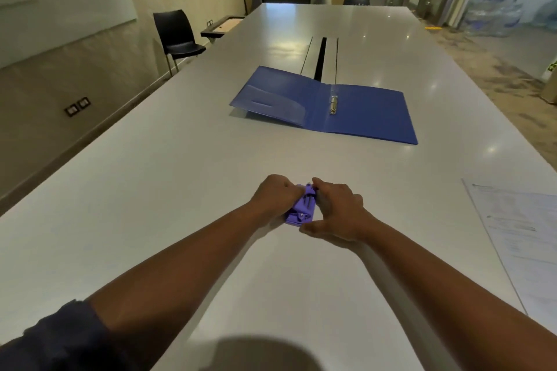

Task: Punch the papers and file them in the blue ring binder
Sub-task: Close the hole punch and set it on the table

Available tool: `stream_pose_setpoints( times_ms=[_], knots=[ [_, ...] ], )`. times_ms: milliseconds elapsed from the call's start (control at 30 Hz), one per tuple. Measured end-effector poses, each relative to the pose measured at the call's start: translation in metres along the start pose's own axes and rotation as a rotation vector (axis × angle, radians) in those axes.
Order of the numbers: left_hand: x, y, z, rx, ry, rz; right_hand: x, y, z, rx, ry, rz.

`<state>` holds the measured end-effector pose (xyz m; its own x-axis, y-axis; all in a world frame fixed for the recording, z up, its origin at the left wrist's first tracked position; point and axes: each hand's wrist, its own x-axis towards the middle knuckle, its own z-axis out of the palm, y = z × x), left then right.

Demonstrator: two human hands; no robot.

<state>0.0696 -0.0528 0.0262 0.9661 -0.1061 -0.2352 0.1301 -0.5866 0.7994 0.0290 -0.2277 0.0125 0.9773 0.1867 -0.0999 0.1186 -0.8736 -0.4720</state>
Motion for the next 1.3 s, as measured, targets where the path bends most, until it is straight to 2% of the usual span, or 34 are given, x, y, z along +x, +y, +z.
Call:
stream_pose_setpoints(
  times_ms=[233, 333, 533, 867, 1133, 1300],
  knots=[
    [0.013, -0.022, -0.03, -0.098, -0.017, 0.037, 0.025, -0.037, 0.019, 0.056, 0.1, -0.051],
    [0.016, -0.04, -0.058, -0.171, 0.039, 0.037, 0.044, -0.064, 0.034, 0.104, 0.134, -0.094],
    [0.025, -0.085, -0.127, -0.15, 0.195, 0.044, 0.091, -0.132, 0.072, 0.193, 0.128, -0.151],
    [0.033, -0.154, -0.235, -0.059, 0.394, -0.017, 0.161, -0.238, 0.138, 0.13, 0.131, -0.233],
    [0.03, -0.183, -0.259, -0.01, 0.397, -0.037, 0.172, -0.265, 0.155, 0.061, 0.114, -0.304],
    [0.031, -0.185, -0.258, 0.062, 0.414, -0.031, 0.171, -0.265, 0.156, 0.041, 0.12, -0.283]
  ],
)
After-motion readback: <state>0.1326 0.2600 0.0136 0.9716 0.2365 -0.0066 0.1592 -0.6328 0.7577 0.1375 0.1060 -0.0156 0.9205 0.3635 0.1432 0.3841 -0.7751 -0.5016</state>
